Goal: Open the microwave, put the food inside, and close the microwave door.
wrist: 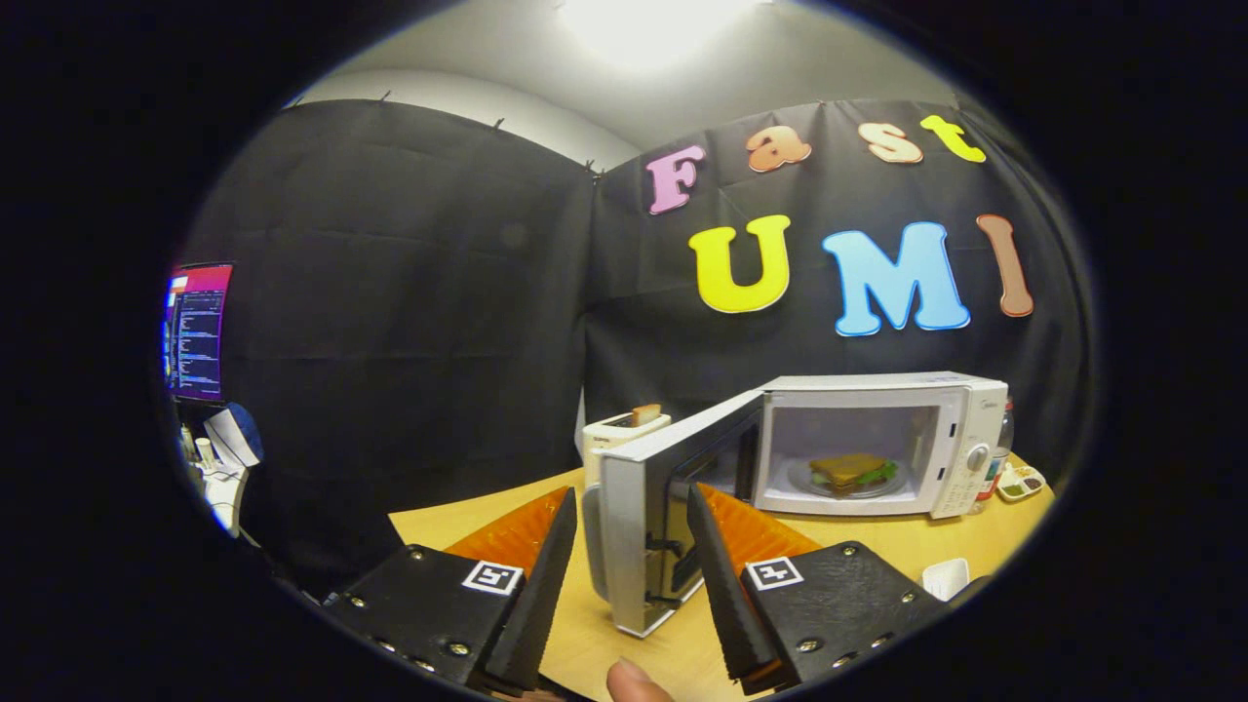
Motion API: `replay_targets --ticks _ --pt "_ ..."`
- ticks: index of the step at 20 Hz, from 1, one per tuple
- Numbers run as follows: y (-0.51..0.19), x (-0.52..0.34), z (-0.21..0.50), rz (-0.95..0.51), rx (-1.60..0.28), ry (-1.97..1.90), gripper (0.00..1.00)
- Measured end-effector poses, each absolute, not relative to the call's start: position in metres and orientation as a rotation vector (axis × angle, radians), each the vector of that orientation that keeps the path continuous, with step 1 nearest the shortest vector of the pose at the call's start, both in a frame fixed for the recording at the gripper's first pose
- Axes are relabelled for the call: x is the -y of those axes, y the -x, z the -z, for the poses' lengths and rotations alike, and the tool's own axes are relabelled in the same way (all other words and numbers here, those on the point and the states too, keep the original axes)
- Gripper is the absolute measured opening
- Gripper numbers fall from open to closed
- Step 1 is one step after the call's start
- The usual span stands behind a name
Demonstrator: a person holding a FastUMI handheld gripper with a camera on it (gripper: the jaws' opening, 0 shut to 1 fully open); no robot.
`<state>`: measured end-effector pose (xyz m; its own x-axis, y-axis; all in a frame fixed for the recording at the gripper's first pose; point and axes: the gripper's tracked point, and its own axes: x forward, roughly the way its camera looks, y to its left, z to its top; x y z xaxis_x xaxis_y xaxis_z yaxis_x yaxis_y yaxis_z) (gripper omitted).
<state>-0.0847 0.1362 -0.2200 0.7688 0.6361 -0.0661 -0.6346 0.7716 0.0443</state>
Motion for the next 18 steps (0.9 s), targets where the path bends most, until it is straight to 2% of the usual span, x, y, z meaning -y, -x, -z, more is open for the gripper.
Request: replay_targets --ticks 5,11,13,14,16,17,18 --pt "0.1 -0.19 0.24 -0.793 -0.082 0.015 0.69" --pt "0.079 -0.229 0.27 -0.798 -0.121 0.004 0.67" --pt "0.059 -0.225 0.273 -0.721 -0.118 0.027 0.28" --pt "0.058 -0.227 0.278 -0.729 -0.118 0.025 0.17" --pt "0.047 -0.23 0.287 -0.695 -0.133 0.033 0.17" --pt "0.041 -0.224 0.285 -0.67 -0.12 0.041 0.02" --pt "0.041 -0.223 0.288 -0.667 -0.137 0.04 0.08"
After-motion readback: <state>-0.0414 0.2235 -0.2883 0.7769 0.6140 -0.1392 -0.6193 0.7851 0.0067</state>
